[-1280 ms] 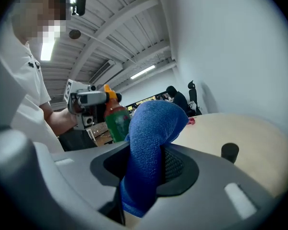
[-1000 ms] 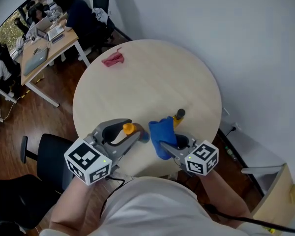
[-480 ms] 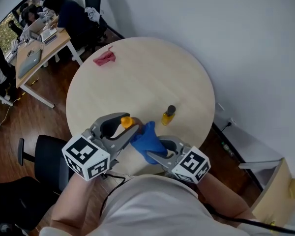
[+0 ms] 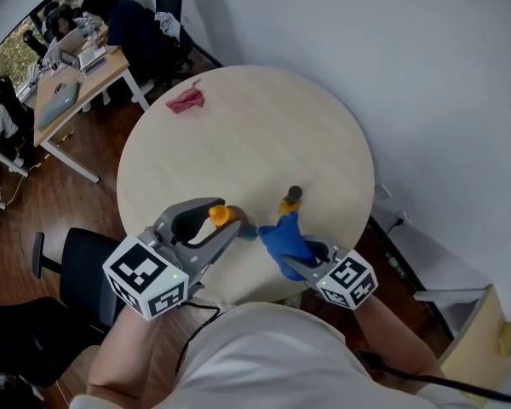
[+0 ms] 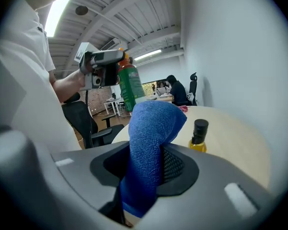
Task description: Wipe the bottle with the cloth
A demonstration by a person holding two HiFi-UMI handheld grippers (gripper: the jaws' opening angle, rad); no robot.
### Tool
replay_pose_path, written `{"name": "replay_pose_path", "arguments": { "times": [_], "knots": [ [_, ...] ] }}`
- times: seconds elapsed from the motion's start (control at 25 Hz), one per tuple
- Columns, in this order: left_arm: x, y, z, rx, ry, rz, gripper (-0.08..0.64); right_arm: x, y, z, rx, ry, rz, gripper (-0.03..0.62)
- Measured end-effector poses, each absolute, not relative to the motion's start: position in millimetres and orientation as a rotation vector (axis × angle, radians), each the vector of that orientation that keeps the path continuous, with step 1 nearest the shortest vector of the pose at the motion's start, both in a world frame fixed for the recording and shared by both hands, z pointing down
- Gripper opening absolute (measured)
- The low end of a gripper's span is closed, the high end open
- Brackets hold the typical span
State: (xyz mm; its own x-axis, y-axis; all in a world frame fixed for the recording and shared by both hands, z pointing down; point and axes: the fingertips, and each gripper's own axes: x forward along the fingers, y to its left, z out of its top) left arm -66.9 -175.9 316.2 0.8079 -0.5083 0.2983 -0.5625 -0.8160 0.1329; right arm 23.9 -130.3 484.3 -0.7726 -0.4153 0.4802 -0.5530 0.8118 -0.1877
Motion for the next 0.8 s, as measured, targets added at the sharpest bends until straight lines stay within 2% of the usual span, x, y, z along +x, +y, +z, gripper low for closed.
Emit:
{"name": "replay_pose_path", "arguments": {
  "times": [0.16,0.4,0.56,0.8],
  "knots": [
    [-64.5,-169.1,320.0,2.779,-0.843,0.399,0.158,30.6,-152.2,414.7,0.781,-2.678,0.333,0.155],
    [-53.0,-154.5,323.8,2.772,-0.823,0.415,0.158,-10.9,-163.3,329.9,0.661,-2.833,0.117,0.155],
    [-50.9,-148.8,322.6,2.773,-0.824,0.415,0.158,-17.9,-168.1,358.4,0.631,-2.797,0.19,0.155],
    [-57.3,-143.4,315.3,2.774,-0.839,0.384,0.158,-9.0,-169.8,446.2,0.622,-2.656,0.438,0.155]
  ]
}}
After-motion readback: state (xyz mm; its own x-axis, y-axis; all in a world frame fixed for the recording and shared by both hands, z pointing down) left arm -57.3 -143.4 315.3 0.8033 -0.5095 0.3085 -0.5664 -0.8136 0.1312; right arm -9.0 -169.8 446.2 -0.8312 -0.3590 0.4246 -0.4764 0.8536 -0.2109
